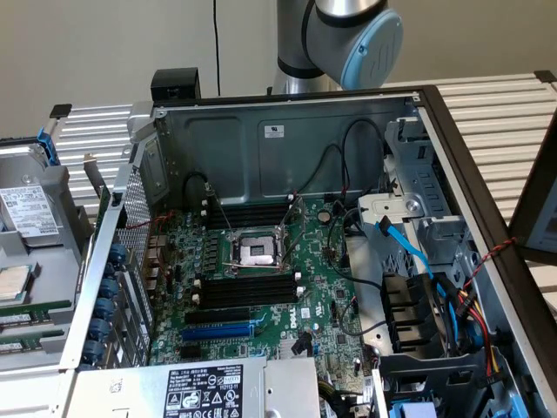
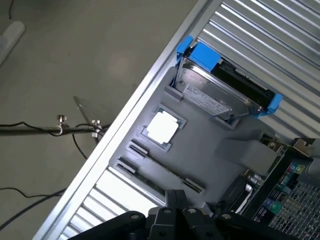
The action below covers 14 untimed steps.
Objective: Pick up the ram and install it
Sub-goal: 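Pick up the ram and move it above insertion slot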
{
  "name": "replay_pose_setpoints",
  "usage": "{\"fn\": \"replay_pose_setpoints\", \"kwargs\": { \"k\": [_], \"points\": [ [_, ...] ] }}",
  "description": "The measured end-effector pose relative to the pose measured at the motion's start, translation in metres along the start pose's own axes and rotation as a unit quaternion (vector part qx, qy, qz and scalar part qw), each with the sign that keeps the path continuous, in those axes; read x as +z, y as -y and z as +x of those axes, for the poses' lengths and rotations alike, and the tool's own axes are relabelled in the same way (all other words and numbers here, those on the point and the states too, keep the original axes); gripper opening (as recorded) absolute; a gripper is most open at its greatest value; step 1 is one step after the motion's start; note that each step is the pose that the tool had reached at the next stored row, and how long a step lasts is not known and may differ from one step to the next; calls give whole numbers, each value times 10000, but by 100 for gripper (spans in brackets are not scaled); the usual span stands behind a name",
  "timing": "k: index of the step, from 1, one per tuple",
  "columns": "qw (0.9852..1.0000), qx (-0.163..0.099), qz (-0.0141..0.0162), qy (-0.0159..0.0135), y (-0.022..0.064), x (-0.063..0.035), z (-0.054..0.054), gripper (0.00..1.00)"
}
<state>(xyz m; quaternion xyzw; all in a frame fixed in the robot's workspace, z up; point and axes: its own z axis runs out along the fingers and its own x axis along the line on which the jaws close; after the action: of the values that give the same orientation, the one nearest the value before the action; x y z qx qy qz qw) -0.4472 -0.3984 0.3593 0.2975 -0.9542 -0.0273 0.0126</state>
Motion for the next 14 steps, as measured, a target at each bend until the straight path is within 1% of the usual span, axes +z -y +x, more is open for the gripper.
{"fn": "replay_pose_setpoints", "kwargs": {
  "k": [2,4,6,8,11,14],
  "points": [
    [9998,-185,1,-11,1,4,0,11],
    [9993,-361,3,-22,1,8,0,11],
    [9985,-543,4,-32,1,12,0,11],
    [9974,-723,6,-43,1,15,0,11],
    [9950,-1001,8,-60,1,21,0,11],
    [9919,-1269,10,-76,2,26,0,11]
  ]
}}
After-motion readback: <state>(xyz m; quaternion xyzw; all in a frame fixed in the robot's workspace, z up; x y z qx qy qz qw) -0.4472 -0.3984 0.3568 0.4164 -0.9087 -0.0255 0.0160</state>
